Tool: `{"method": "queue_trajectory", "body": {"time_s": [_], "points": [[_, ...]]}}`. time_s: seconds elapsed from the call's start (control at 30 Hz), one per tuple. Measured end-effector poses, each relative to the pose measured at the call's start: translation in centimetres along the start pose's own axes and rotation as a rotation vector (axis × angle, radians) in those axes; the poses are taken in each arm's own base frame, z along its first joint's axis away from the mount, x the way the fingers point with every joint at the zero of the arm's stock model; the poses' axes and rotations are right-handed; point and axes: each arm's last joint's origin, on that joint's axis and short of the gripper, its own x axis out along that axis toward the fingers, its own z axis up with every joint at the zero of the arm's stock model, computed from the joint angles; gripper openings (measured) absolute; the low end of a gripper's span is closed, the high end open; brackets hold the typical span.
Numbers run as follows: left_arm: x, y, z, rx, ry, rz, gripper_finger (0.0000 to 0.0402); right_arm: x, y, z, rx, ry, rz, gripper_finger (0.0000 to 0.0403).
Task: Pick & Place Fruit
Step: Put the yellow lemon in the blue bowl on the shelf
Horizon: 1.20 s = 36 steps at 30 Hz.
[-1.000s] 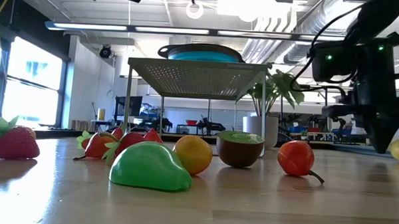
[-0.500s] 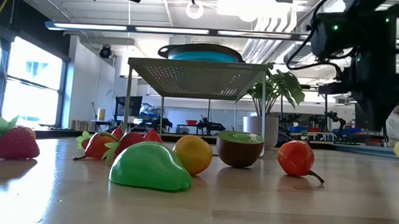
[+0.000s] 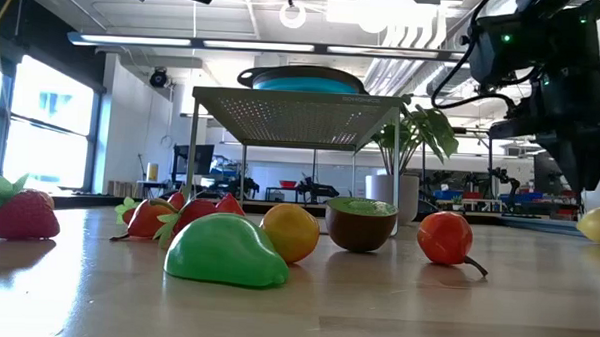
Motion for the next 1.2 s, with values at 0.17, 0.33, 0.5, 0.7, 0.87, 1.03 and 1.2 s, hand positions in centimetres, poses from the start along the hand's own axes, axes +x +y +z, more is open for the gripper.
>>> {"method": "queue_trajectory", "body": {"time_s": [0.17,0.33,0.5,0.7,0.87,1.03,1.2], "points": [[0.00,0.01,-0.02,0.002,0.002,0.001,0.0014,0.06,0.05,0.00,-0.005,-0.001,-0.005,0.0156],[0.00,0.01,-0.02,0.002,0.002,0.001,0.0014,0.07,0.06,0.01,-0.018,-0.005,-0.006,0.0235],[0.00,0.00,-0.03,-0.002,0.002,0.000,0.0014,0.07,0.07,0.02,-0.051,-0.008,-0.006,0.0273],[0.01,0.00,-0.04,-0.002,0.003,0.000,0.0014,0.07,0.07,0.01,-0.070,-0.006,-0.005,0.0278],[0.00,0.02,-0.12,0.004,0.010,0.002,0.0014,0.07,0.08,-0.01,-0.070,0.003,-0.004,0.0275],[0.00,0.07,-0.30,0.015,0.026,0.006,0.0014,0.07,0.22,-0.02,-0.065,0.005,0.010,0.0276],[0.00,0.07,-0.29,0.015,0.025,0.006,0.0014,0.08,0.15,0.03,-0.030,-0.012,0.003,0.0278]]}}
